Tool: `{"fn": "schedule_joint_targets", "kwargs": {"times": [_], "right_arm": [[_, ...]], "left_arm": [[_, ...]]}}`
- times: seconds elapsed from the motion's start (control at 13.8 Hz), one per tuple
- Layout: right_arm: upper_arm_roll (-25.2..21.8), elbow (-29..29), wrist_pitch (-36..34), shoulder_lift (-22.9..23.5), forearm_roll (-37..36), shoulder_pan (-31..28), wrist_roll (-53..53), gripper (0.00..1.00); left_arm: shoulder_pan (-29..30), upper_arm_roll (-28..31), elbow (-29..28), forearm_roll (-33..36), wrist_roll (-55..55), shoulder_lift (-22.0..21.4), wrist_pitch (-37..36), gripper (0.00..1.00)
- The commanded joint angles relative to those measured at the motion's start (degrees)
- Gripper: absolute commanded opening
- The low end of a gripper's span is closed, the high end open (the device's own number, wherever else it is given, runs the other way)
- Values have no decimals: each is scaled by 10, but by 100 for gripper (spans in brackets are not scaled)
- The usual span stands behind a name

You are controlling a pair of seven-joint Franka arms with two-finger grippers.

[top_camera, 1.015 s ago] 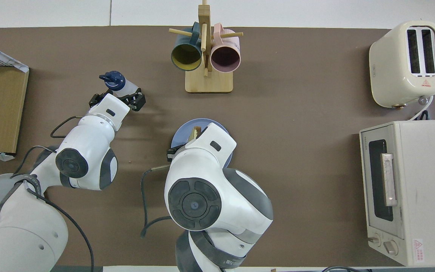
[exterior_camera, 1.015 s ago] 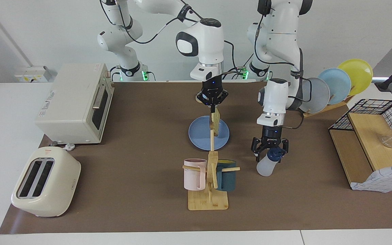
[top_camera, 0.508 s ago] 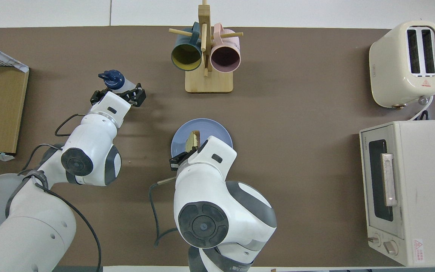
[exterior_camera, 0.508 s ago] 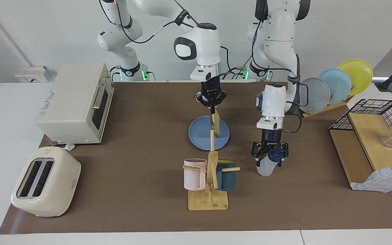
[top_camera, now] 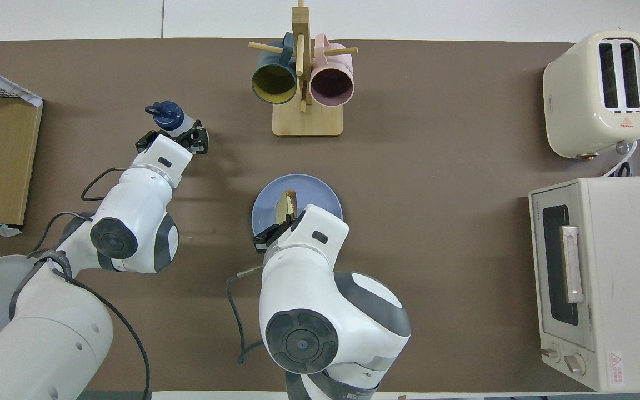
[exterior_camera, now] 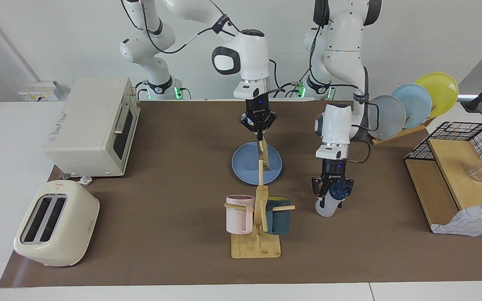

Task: Put bread on plate and add seasoning
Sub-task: 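Lower the bread onto the plate while the left gripper lifts the bottle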

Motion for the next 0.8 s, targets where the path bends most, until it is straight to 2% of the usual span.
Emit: {"fn": "schedule_joint_targets", "kwargs": {"times": [0.0, 0.29, 0.73], "right_arm": [[0, -20, 37, -14, -13, -8, -12, 0], [0, -24, 60, -12, -13, -13, -15, 0], [0, -72, 98, -22, -13, -16, -13, 0]], "left_arm": [[-11, 12, 6, -11, 2, 10, 11, 0], [-1, 13, 16, -7, 7, 1, -3, 0], [15, 13, 68, -5, 8, -36, -122, 0]]}}
